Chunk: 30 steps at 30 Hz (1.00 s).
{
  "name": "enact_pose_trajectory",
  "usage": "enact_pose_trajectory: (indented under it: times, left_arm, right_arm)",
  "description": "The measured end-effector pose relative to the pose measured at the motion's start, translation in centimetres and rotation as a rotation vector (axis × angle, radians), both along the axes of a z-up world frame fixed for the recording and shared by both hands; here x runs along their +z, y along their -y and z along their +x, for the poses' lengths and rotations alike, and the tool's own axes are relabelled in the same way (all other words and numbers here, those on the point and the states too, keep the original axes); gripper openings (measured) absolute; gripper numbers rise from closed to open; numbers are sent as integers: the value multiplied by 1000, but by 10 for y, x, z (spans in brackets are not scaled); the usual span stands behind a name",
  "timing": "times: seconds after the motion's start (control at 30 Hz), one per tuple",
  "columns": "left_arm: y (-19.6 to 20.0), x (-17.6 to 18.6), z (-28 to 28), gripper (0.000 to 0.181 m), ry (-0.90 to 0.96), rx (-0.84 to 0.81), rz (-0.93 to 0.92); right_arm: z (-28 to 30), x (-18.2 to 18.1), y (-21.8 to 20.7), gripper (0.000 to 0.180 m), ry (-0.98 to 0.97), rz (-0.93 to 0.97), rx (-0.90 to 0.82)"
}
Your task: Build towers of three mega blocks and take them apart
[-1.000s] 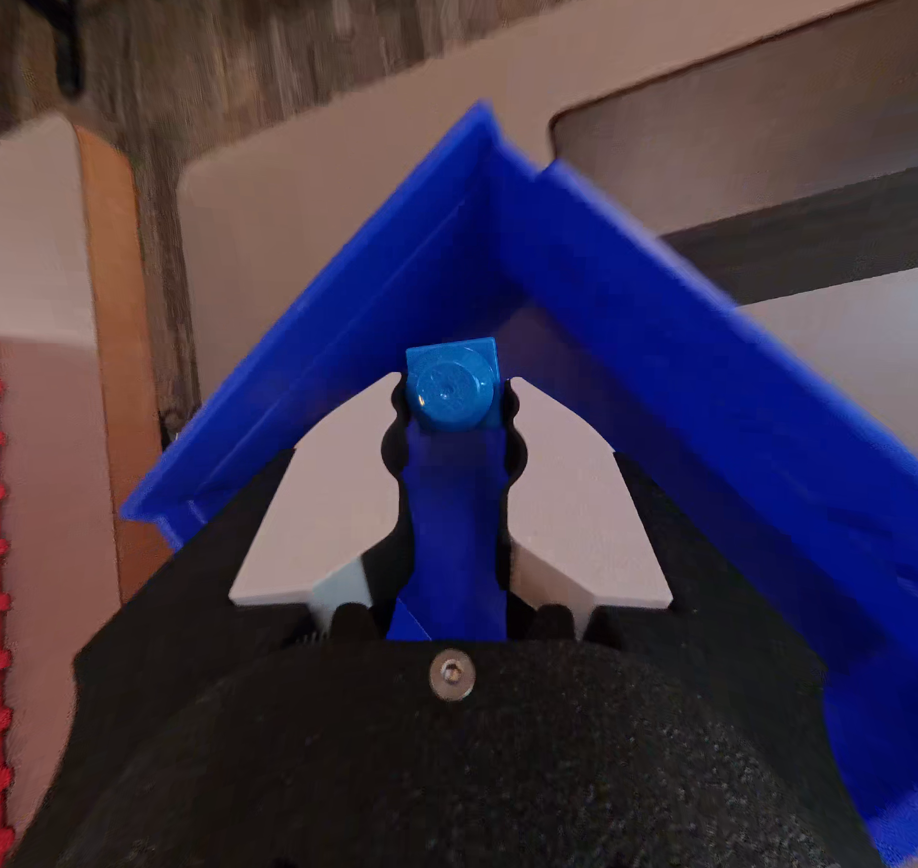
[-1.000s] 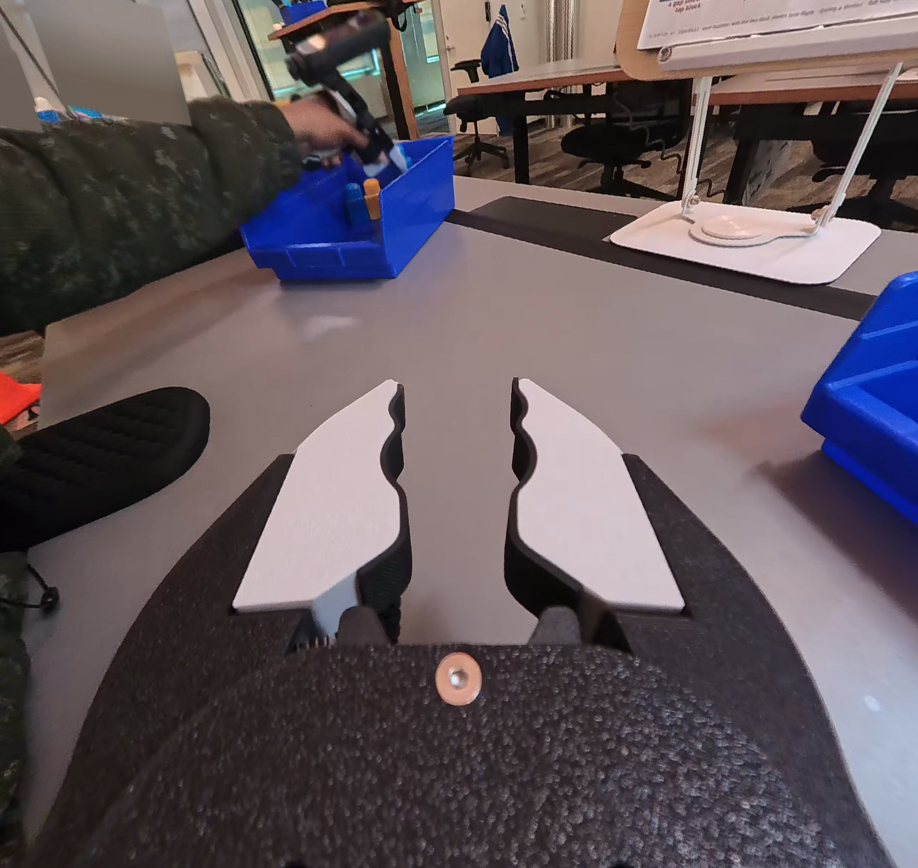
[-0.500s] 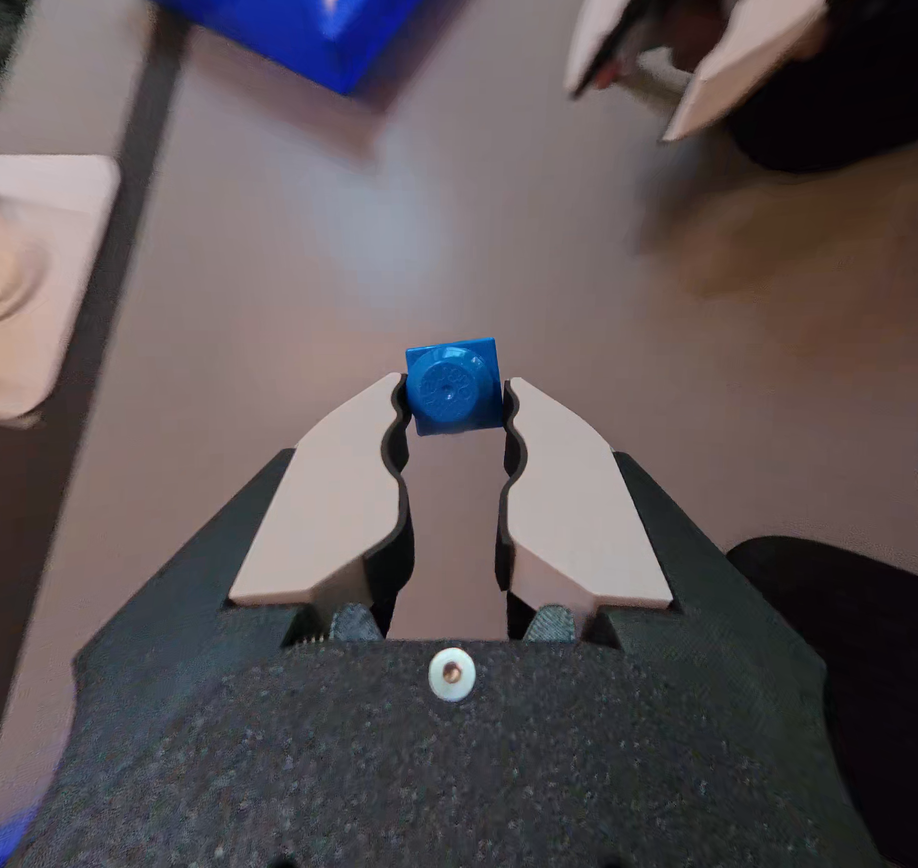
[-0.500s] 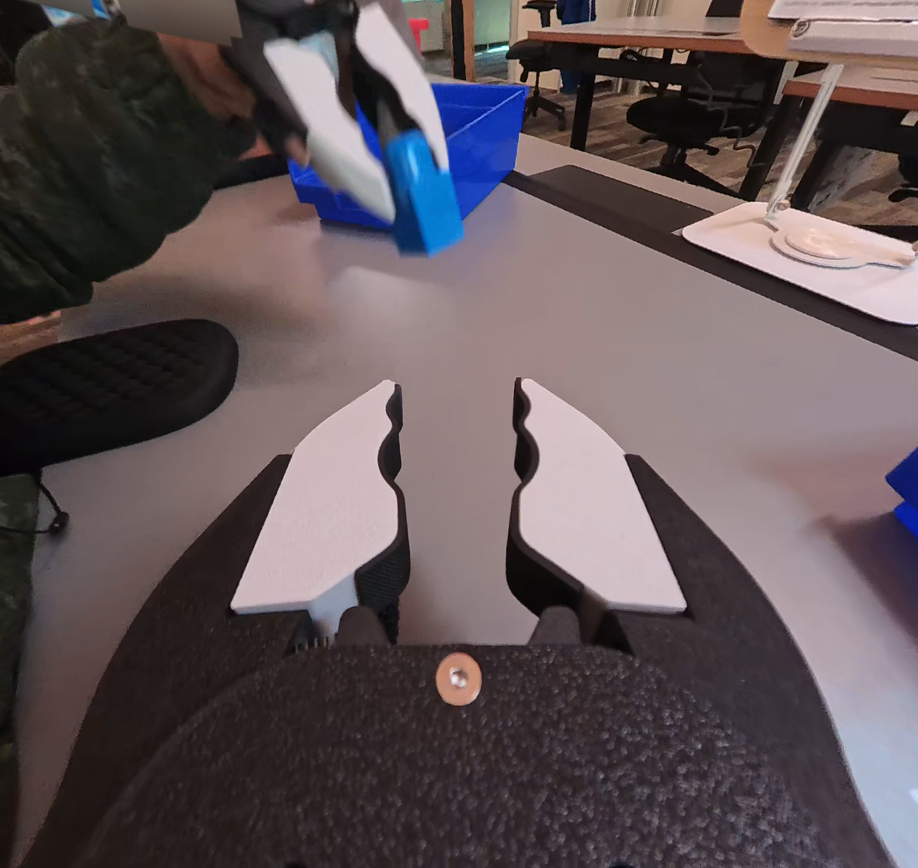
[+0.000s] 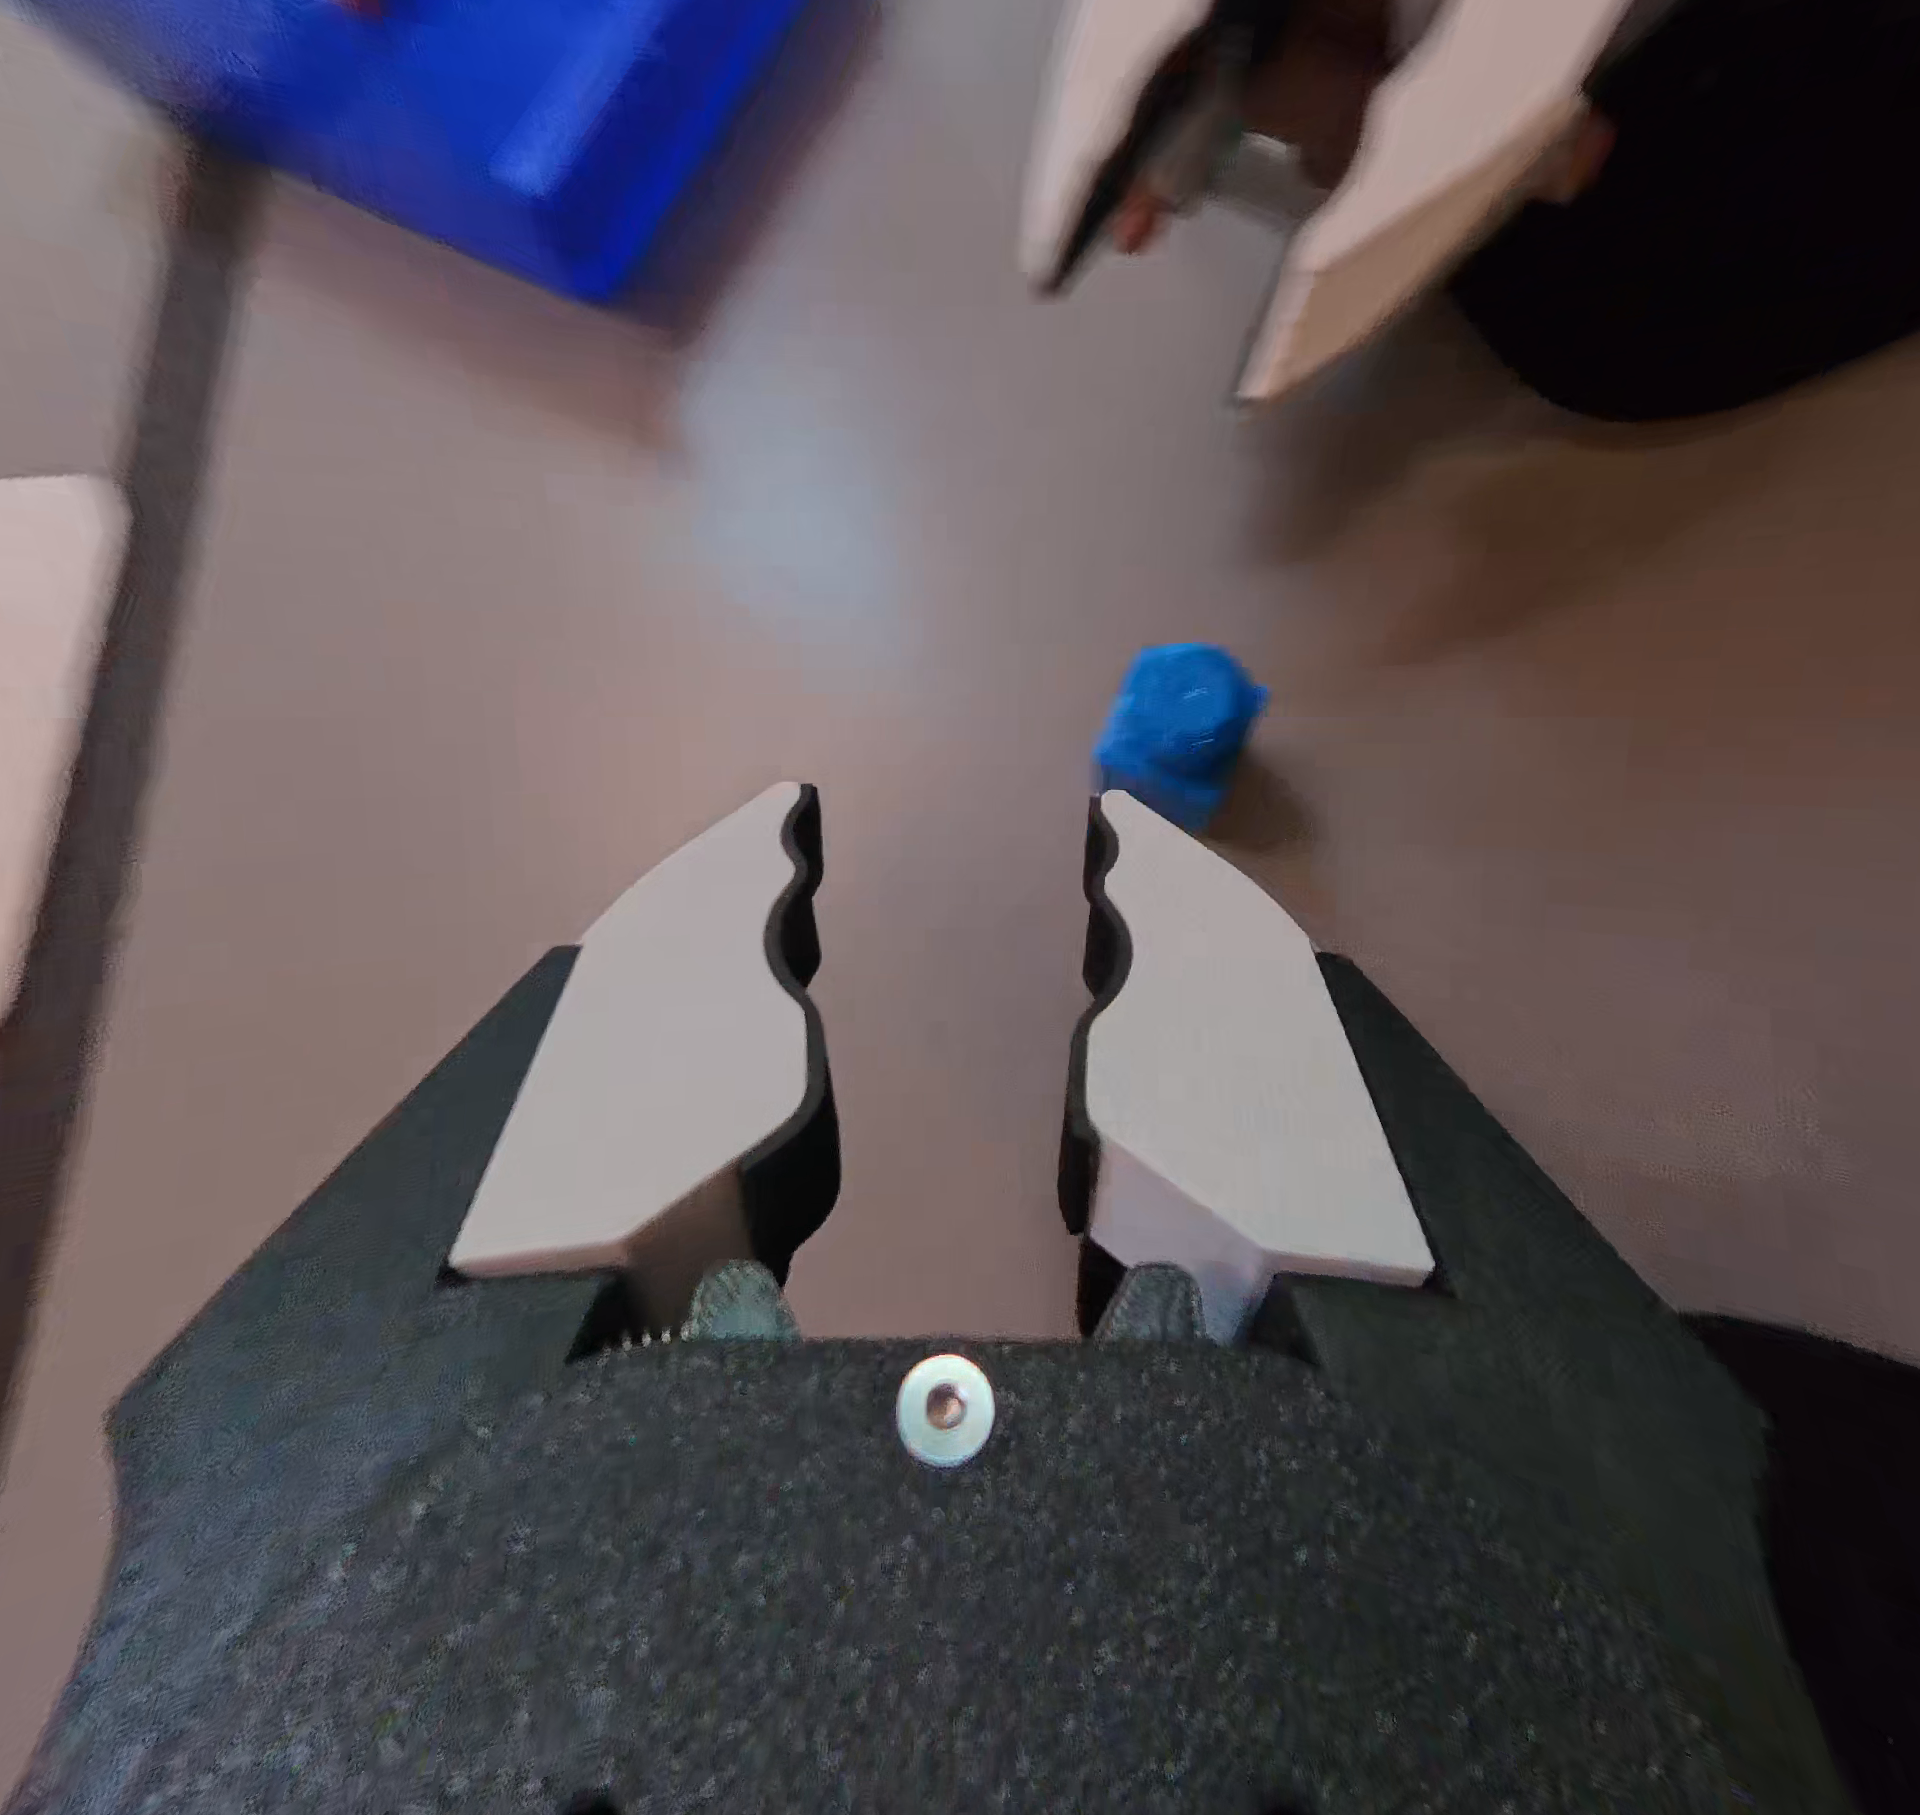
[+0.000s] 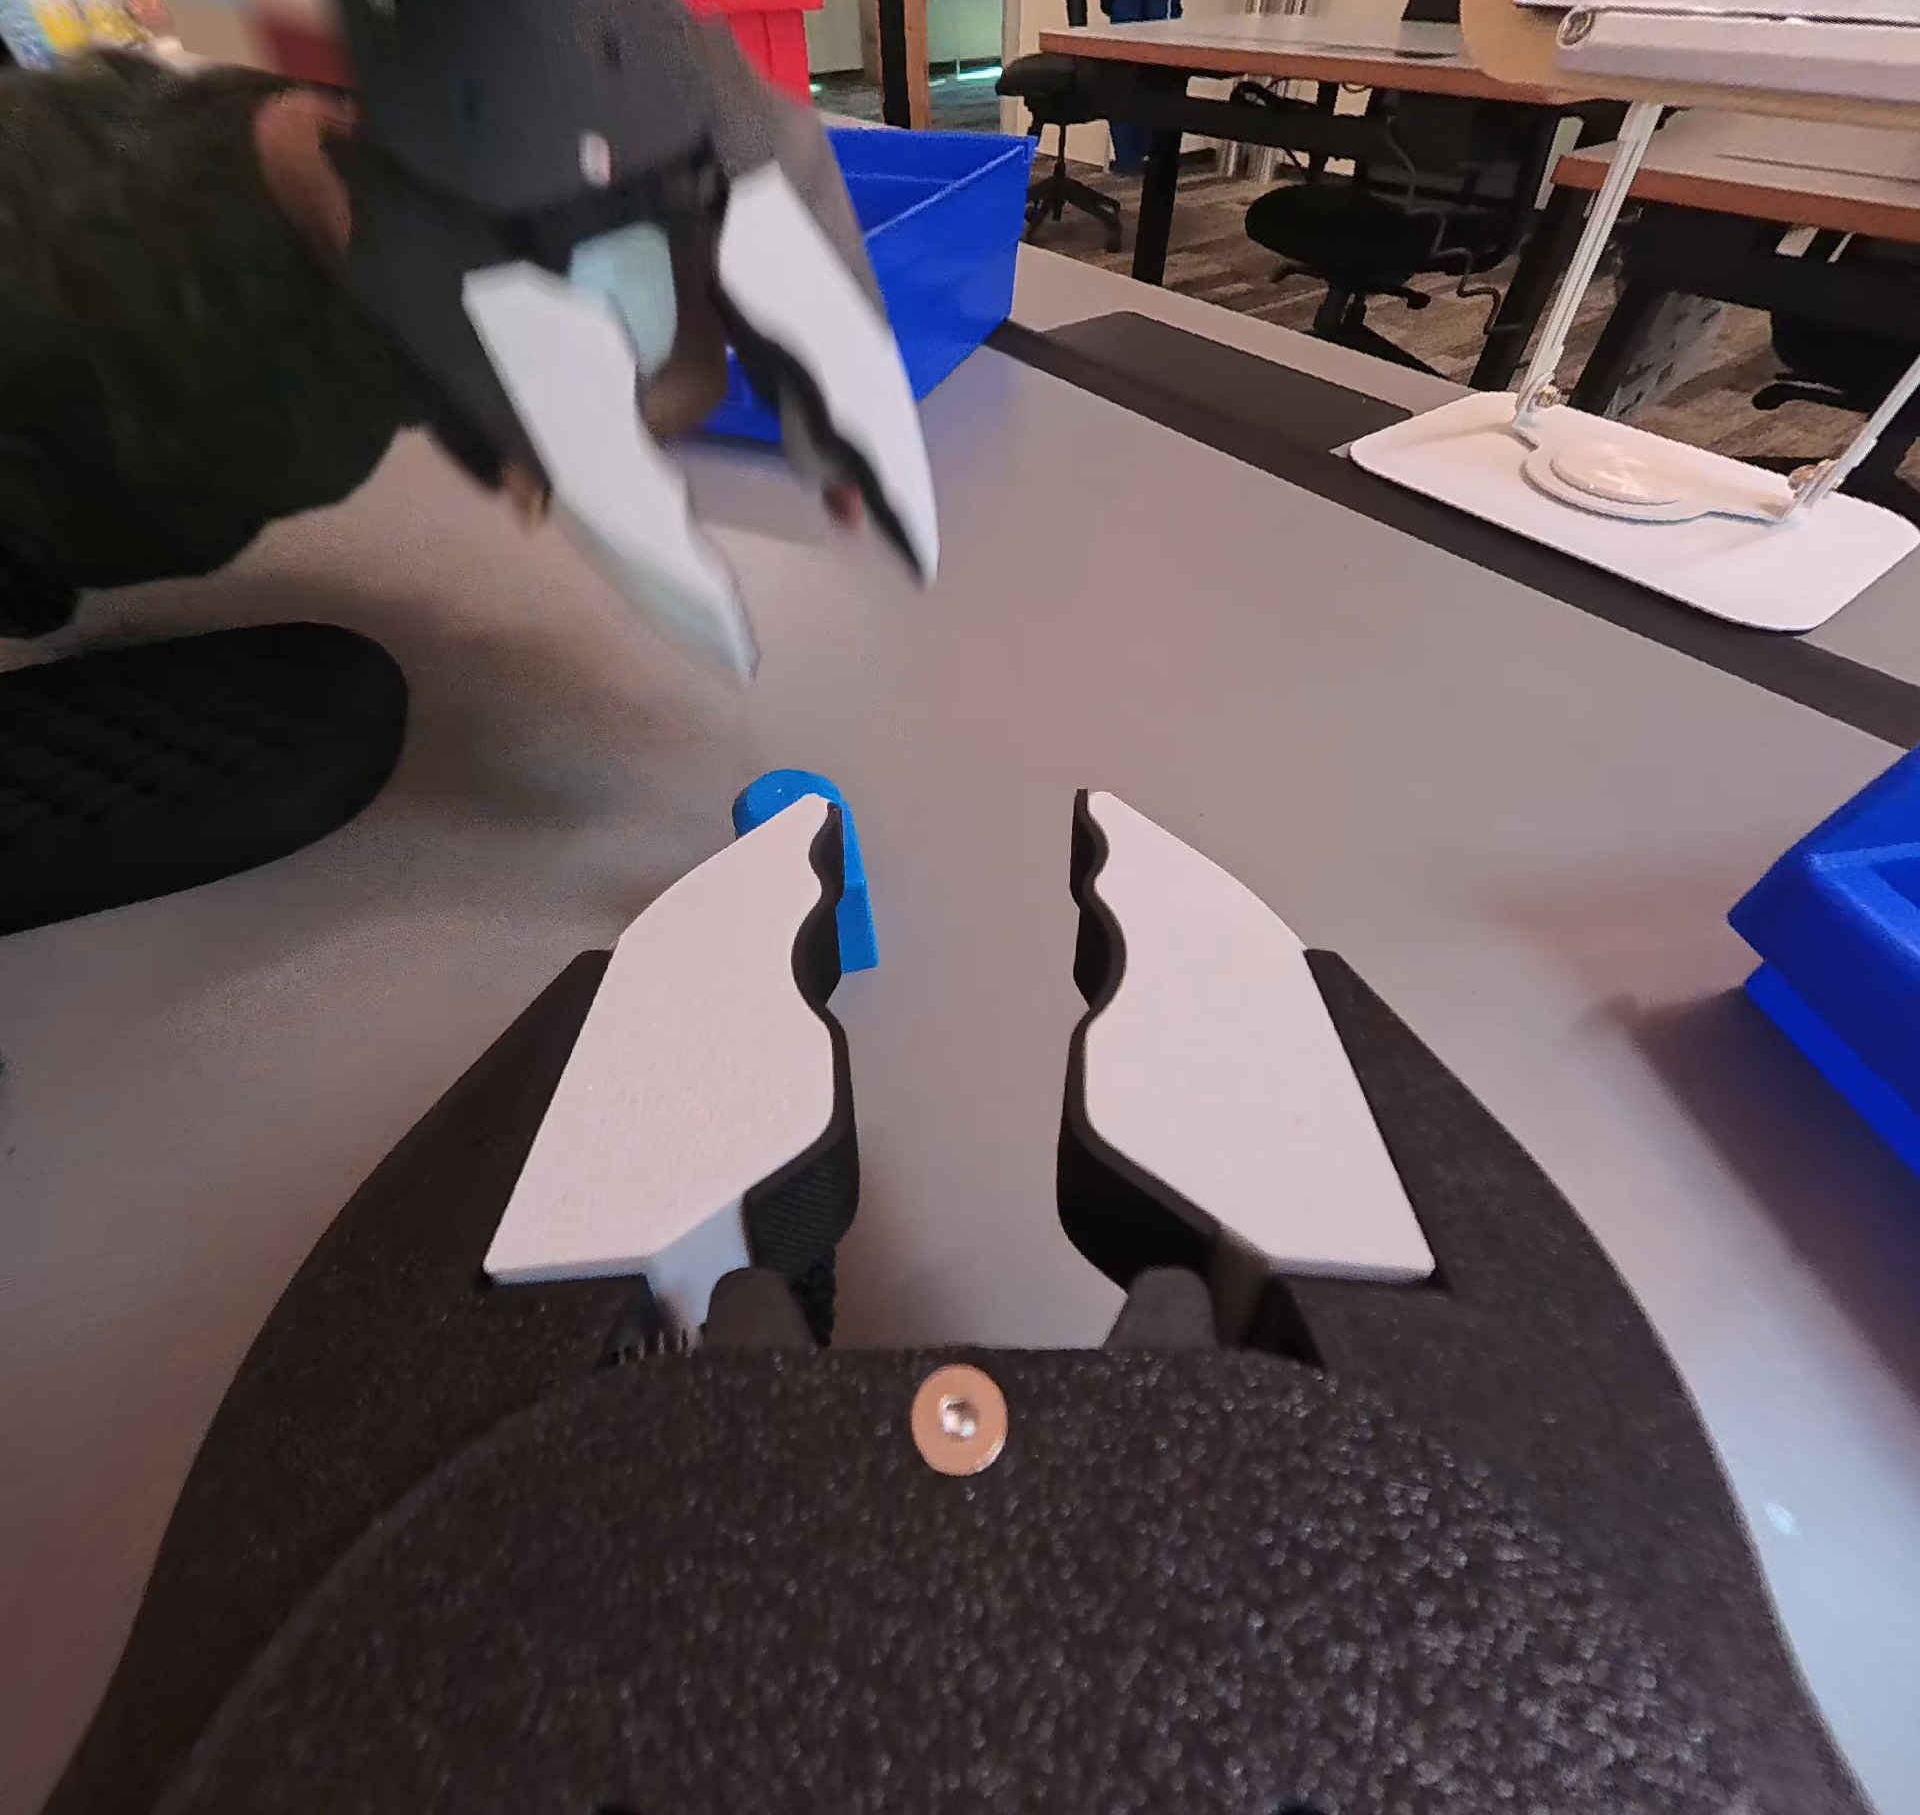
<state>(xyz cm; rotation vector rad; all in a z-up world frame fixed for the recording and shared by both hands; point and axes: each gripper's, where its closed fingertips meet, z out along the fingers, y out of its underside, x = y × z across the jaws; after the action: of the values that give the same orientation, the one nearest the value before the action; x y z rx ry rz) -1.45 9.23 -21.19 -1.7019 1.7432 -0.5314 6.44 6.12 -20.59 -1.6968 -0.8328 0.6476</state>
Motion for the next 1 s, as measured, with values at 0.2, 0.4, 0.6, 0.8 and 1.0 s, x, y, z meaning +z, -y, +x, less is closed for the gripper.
enact_pose_trajectory:
  times: [0.2,0.4,0.6,0.8,1.0]
  left_arm:
    - [-148,91,-178,43,47,589,209]
    - [-236,69,-383,44,-168,1122,112]
    - [-249,2,-456,49,-374,1243,-54]
    - [-260,-33,-482,51,-534,1231,-88]
    - [-260,-57,-495,48,-771,1171,-98]
  right_arm:
    - [-2,5,3,42,-23,-8,13]
    - [-3,1,3,41,-11,-21,13]
    - [-1,-6,-1,41,-12,-58,3]
    - [0,-17,-6,40,-4,-104,-7]
    - [-2,-25,-9,40,1,-140,-5]
